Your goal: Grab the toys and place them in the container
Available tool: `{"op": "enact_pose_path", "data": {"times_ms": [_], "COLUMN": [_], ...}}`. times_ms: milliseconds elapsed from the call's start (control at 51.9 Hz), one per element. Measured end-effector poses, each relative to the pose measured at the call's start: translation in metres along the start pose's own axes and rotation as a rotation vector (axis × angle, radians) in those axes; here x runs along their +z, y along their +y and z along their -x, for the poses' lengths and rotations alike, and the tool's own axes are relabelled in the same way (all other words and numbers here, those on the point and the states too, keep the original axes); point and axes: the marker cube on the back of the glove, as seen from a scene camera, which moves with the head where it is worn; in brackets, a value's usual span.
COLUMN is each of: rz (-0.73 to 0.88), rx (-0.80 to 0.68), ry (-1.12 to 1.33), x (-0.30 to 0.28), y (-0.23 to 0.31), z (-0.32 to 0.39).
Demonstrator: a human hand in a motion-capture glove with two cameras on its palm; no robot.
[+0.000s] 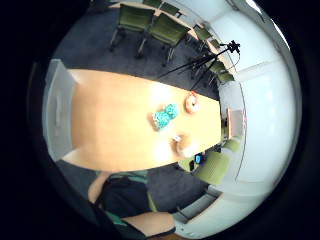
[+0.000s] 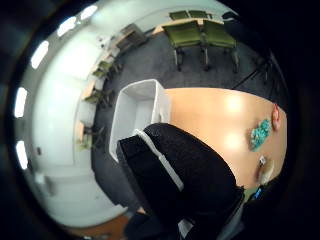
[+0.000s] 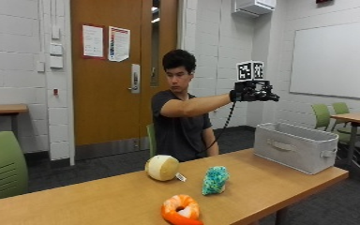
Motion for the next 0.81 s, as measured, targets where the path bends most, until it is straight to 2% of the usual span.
{"op": "enact_pose_path", "data": {"times_ms": [520, 674, 809], "rz": [-0.010, -0.042, -0.057], "rx": [-0.031, -0.033, 0.033], "ry": [0.017, 0.025, 0.025], "x": [0.004, -0.001, -0.001], "y": [0.005, 0.011, 0.009], "z": [-0.011, -0.046, -0.124]}}
